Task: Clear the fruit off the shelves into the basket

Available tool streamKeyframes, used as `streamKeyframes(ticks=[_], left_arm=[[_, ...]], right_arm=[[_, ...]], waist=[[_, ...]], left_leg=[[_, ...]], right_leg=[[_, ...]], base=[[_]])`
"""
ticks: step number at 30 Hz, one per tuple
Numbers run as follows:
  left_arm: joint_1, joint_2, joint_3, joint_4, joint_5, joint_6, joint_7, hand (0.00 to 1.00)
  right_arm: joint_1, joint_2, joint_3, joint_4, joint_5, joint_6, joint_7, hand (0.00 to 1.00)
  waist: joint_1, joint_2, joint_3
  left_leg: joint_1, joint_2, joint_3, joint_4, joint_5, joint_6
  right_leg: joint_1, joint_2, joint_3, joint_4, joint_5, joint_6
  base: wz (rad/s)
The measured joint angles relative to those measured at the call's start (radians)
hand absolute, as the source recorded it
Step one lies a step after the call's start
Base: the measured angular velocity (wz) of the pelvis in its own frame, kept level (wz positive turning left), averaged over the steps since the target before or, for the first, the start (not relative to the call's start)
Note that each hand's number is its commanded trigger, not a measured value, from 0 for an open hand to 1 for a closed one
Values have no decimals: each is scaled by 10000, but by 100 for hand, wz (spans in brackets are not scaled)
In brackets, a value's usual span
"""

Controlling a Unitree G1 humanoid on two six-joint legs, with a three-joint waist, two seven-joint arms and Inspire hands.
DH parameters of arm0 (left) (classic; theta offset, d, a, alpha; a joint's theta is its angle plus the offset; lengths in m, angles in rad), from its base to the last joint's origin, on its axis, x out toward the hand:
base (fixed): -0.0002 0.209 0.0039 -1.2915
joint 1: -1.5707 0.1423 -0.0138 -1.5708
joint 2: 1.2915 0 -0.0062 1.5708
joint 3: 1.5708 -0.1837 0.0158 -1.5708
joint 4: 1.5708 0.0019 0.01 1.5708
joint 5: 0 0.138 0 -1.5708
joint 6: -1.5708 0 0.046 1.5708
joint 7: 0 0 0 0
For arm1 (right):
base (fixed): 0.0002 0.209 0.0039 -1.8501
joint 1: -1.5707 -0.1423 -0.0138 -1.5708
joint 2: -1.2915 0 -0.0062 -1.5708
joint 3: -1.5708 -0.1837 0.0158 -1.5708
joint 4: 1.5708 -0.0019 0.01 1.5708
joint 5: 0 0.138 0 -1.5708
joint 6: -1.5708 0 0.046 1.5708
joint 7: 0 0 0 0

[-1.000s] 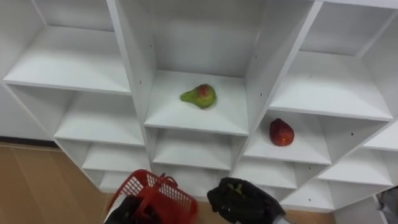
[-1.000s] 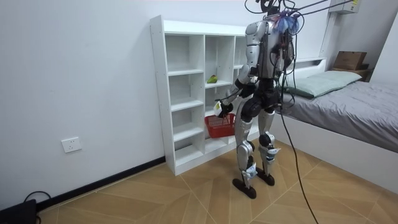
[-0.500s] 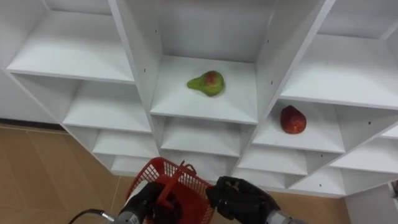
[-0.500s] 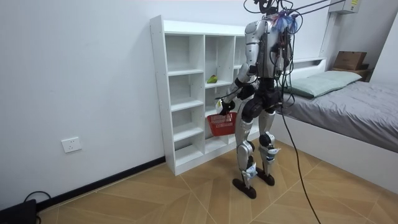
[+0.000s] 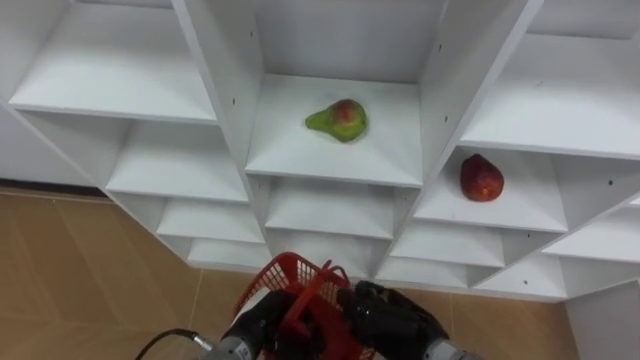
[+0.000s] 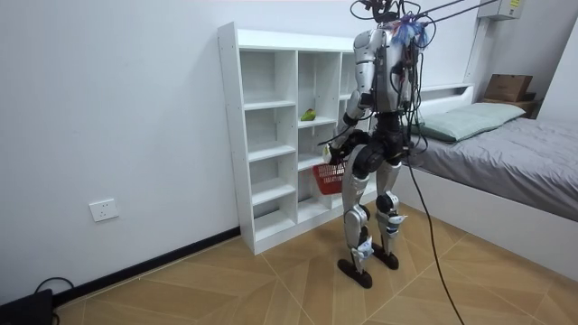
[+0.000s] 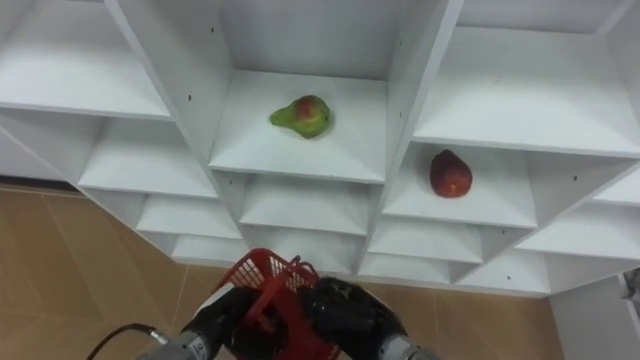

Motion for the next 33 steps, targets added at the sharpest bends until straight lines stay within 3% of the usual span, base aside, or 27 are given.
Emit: streamKeyframes(ticks=[14, 15, 16, 17, 33], left_arm=[[-284, -180, -703, -1, 12, 35, -136, 100], [-284, -172, -718, -1, 12, 44, -136, 100], [-284, -173, -741, -2, 12, 51, -135, 100], [-285, -173, -805, -2, 11, 55, -129, 100], [-348, -143, -893, -1, 3, 124, -45, 100]], right_arm=[[-276, 85, 421, 552, 405, 225, -4, 97], [-277, 79, 420, 552, 423, 256, -4, 87], [-278, 77, 422, 552, 442, 273, -6, 22], [-278, 73, 424, 558, 444, 276, -21, 0], [-357, 301, 430, 1352, 1193, 287, -88, 0]], waist=[[12, -27, 17], [10, -27, 17], [10, -26, 17], [10, -26, 17], [-21, -26, 16]], left_leg=[[-54, 7, 125, -14, 11, 4], [-55, 8, 125, -16, 11, 4], [-57, 7, 125, -20, 11, 4], [-57, 6, 126, -22, 11, 4], [-40, 2, 127, -37, 12, 2]], right_leg=[[-158, 8, 166, 65, 0, 0], [-158, 8, 166, 58, 0, 0], [-157, 8, 166, 49, 0, 0], [-157, 9, 165, 45, 0, 0], [-130, 15, 155, -6, 1, -1]], base=[[-2], [0], [0], [0], [0]])
